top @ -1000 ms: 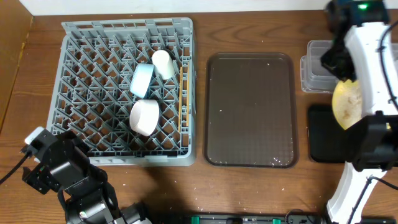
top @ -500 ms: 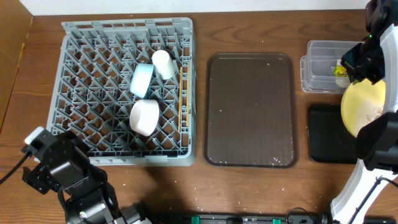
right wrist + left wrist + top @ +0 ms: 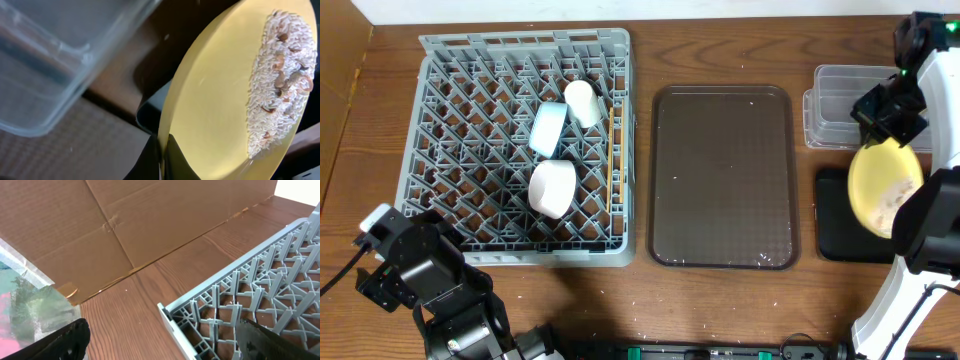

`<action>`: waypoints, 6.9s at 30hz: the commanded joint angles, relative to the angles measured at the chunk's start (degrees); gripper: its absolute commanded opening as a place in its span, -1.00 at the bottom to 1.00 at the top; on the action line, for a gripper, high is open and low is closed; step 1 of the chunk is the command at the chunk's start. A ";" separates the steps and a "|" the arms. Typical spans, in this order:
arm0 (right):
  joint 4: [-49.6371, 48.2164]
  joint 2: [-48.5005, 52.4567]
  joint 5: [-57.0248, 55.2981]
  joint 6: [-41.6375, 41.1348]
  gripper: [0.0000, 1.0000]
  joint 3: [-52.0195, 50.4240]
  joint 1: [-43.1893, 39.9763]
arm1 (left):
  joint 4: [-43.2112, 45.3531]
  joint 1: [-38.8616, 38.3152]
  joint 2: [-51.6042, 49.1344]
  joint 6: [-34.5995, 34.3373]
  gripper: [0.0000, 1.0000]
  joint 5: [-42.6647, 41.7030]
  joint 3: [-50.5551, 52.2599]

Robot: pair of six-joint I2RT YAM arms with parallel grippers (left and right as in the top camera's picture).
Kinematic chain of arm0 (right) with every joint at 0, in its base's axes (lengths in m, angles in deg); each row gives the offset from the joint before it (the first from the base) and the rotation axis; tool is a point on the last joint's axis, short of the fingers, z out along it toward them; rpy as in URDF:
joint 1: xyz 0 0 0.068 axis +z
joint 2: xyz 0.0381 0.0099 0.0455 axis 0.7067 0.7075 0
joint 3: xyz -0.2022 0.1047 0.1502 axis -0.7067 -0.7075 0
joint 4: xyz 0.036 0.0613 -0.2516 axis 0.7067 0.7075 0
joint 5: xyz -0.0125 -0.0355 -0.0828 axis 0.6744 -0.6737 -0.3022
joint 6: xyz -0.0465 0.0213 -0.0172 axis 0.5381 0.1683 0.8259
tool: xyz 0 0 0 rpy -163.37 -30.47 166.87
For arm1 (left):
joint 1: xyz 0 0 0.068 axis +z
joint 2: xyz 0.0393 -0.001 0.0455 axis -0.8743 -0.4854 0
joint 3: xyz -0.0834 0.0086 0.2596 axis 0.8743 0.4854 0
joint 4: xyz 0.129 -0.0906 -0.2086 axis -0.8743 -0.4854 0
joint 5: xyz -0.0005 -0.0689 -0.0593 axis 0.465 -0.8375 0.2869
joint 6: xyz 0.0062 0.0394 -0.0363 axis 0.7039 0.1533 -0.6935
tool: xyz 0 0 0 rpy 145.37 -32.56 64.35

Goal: Sort waste into correct bins and load items into the dishwasher
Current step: 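Tilt the yellow plate to dump rice scraps onto the black tray, then carry the emptied yellow plate left toward the dish rack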

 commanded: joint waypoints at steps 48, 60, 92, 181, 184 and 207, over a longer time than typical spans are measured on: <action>7.04 -4.68 37.27 33.33 -0.97 -0.37 -19.08 | -0.11 0.20 0.09 0.37 0.87 0.68 -1.29; 7.61 -4.46 39.21 35.69 -0.97 -0.79 -20.22 | -0.11 0.20 0.09 0.37 0.89 0.68 -1.29; 10.05 -4.46 45.81 41.68 -0.98 -4.37 -22.01 | -0.11 0.20 0.09 0.37 0.88 0.68 -1.29; -36.24 -25.09 60.50 12.28 -0.98 -18.05 6.21 | -0.11 0.20 0.09 0.37 0.88 0.68 -1.29; -49.09 -24.92 56.70 4.22 -0.98 -18.05 14.23 | -0.11 0.20 0.09 0.37 0.88 0.68 -1.29; -95.54 0.81 44.48 -12.72 -0.98 -18.05 41.27 | -0.11 0.20 0.09 0.37 0.87 0.68 -1.29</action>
